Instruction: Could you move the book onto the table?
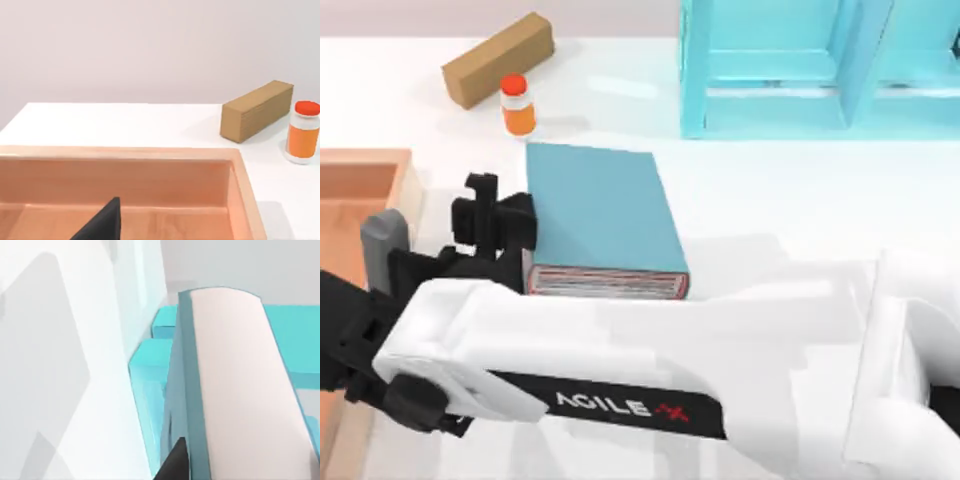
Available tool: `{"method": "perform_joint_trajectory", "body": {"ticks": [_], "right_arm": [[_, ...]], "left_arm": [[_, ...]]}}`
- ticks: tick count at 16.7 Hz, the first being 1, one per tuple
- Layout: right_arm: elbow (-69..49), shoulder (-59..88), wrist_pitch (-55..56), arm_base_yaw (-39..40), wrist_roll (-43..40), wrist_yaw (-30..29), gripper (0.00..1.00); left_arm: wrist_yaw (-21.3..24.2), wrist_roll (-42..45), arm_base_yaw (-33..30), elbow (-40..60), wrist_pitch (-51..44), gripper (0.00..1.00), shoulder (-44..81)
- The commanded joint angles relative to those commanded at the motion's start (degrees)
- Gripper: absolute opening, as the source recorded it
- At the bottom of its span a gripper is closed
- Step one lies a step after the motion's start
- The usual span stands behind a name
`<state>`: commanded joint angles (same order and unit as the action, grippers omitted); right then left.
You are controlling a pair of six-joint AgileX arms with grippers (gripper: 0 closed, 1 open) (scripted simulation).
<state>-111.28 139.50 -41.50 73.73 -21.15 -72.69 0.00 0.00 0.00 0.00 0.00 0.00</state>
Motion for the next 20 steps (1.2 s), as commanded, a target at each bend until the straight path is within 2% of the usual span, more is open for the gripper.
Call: {"method": "perform_joint_trajectory", "body": {"ticks": [5, 6, 13, 15, 20], "right_arm": [[-1.0, 1.1, -0.4, 1.4, -0.7, -1.4, 0.00], [-3.9, -1.9, 0.3, -1.3, -0.4, -1.2, 0.00], [-2.7, 1.8, -3.1, 2.0, 1.1, -1.6, 0.00], [-5.3, -1.0, -3.5, 0.3, 1.4, -1.5, 0.00], [-2.3, 0.1, 0.5, 0.3, 1.4, -1.4, 0.00]], "left_arm": [[0.0, 0.0, 0.0, 0.0, 0.0, 1.00, 0.0], [0.0, 0.0, 0.0, 0.0, 0.0, 1.00, 0.0], [0.0, 0.0, 0.0, 0.0, 0.0, 1.00, 0.0], [0.0, 0.0, 0.0, 0.0, 0.0, 1.00, 0.0], [0.0, 0.0, 0.0, 0.0, 0.0, 1.00, 0.0]]}}
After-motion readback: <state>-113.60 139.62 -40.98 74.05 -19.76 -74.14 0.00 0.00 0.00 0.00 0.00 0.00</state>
